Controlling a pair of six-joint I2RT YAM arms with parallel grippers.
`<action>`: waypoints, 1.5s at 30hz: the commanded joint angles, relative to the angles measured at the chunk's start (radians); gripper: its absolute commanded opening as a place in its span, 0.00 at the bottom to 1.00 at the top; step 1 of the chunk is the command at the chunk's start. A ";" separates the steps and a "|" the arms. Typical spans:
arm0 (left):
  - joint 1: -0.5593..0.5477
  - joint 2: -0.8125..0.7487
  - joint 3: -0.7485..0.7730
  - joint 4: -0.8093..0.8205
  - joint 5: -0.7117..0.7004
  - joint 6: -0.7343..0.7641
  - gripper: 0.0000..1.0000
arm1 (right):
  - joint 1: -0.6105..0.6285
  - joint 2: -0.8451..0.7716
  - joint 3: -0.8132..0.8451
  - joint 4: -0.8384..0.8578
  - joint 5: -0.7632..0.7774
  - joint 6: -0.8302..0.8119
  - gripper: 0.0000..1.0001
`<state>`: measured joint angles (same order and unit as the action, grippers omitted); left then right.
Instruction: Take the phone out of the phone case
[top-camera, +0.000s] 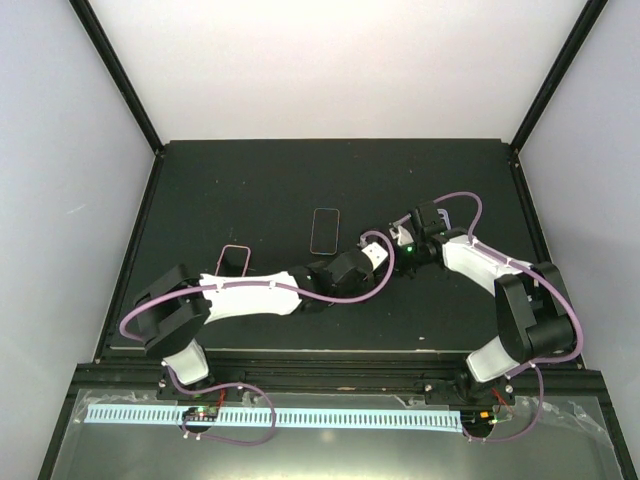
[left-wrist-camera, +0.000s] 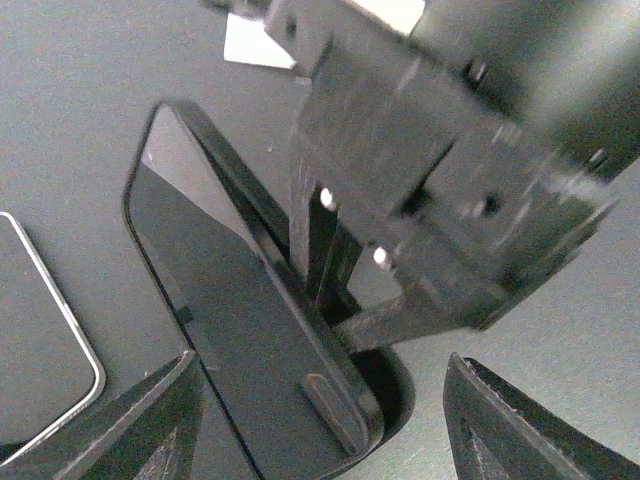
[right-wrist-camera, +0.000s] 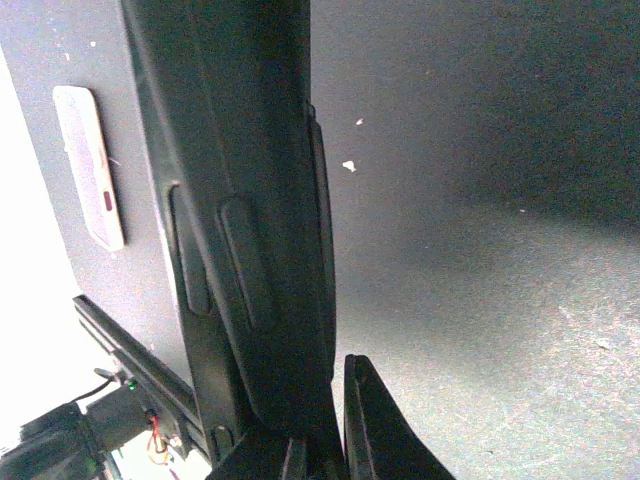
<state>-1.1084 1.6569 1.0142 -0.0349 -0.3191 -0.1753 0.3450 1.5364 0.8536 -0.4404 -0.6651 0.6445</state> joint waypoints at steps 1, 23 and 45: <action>-0.004 0.022 0.031 -0.049 -0.042 0.033 0.67 | -0.013 -0.028 0.017 0.048 -0.078 0.017 0.01; -0.007 0.072 0.100 -0.143 -0.311 0.103 0.57 | -0.023 -0.004 0.031 0.063 -0.271 0.039 0.01; -0.022 -0.059 0.073 -0.061 -0.424 0.178 0.02 | -0.072 -0.002 0.111 -0.049 -0.063 -0.041 0.01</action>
<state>-1.1503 1.6821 1.0805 -0.0959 -0.6651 0.0200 0.2993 1.5883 0.9436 -0.4332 -0.8951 0.6891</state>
